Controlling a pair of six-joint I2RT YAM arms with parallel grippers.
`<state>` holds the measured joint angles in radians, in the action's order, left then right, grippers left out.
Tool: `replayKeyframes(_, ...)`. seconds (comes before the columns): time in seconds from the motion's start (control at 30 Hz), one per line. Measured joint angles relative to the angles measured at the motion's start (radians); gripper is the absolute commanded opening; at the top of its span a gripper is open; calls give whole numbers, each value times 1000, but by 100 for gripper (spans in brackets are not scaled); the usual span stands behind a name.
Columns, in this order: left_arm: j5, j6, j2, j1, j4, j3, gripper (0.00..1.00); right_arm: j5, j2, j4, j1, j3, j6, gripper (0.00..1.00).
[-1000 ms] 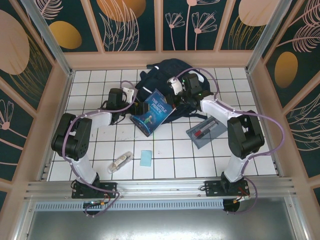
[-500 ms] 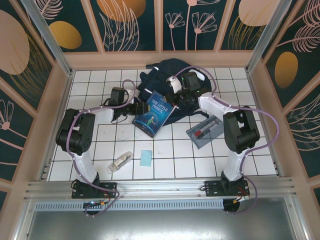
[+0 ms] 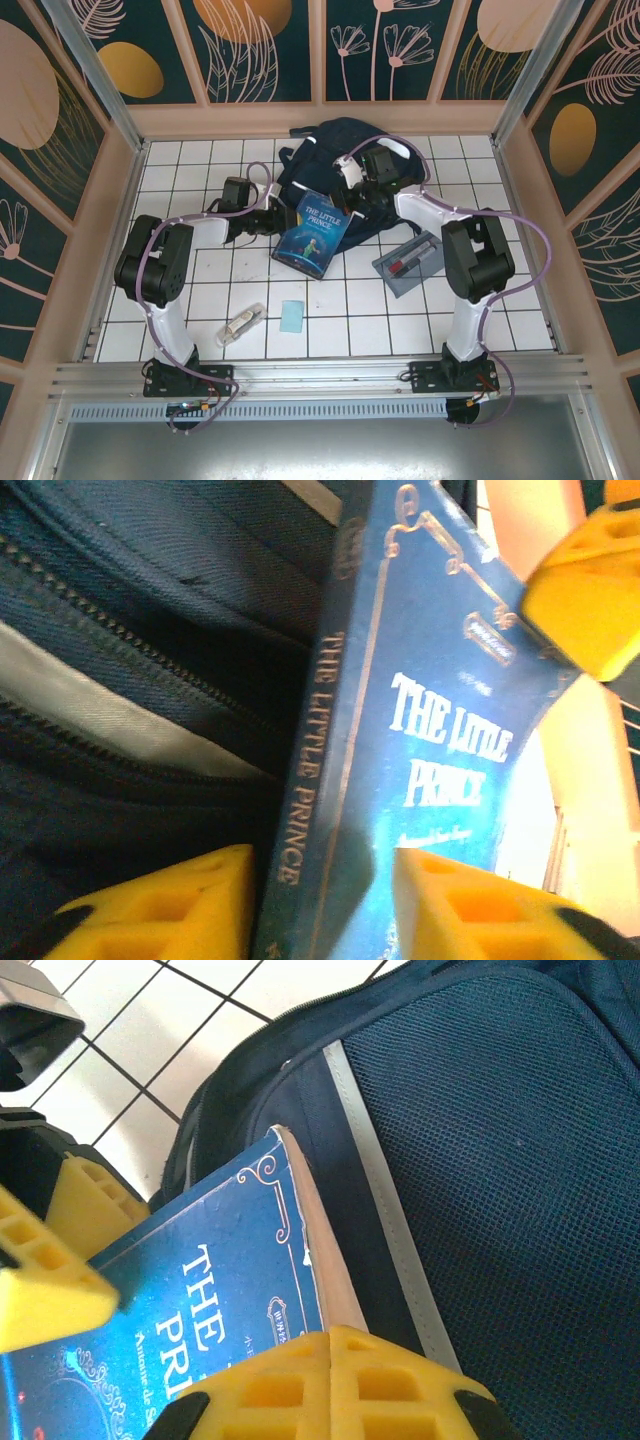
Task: Pack the student bag
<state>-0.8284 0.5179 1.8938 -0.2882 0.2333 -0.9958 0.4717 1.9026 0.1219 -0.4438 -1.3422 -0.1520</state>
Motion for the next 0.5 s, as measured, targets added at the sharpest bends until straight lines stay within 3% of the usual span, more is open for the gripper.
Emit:
replayKeyframes(0.1,-21,33,0,-1,30,5,47,-2,8,-6,0,0,0,0)
replayKeyframes(0.3,-43,74,25,-16,58,4,20,-8,15,-14,0,0,0,0)
replayKeyframes(0.4,-59,94,38,-28,63,3,15,-8,15,-20,0,0,0,0)
replayKeyframes(0.5,-65,119,38,-29,69,2,2,-10,15,-21,0,0,1,0)
